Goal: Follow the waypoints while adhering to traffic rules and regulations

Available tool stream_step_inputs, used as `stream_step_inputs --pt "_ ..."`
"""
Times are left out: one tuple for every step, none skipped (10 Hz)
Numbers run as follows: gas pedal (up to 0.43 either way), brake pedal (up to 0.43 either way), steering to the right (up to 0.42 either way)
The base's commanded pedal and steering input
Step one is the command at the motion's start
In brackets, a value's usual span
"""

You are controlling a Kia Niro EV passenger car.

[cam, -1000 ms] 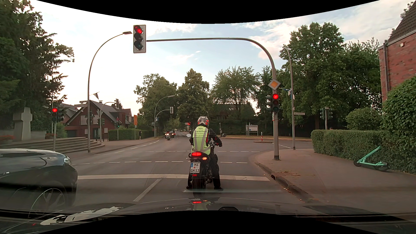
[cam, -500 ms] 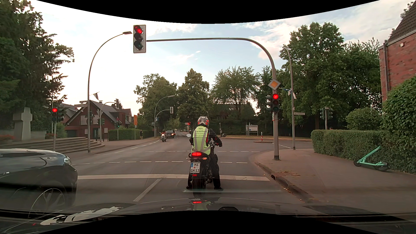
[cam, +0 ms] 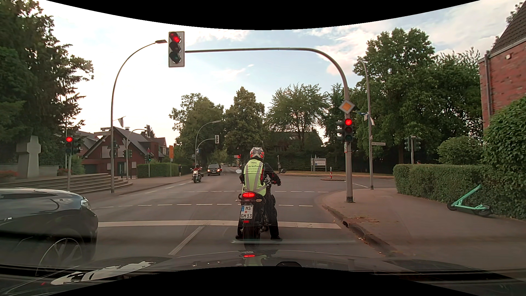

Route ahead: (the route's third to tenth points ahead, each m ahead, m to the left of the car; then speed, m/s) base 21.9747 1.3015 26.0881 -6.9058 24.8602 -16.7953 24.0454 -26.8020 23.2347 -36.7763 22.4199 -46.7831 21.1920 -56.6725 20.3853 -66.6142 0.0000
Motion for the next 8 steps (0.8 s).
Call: stream_step_inputs --pt "0.0 0.0 -0.016" --pt "0.0 0.0 -0.016" --pt "0.0 0.0 -0.016" --pt "0.0 0.0 -0.016" --pt "0.0 0.0 -0.016" --pt "0.0 0.0 -0.016" --pt "0.0 0.0 -0.016" --pt "0.0 0.0 -0.016"
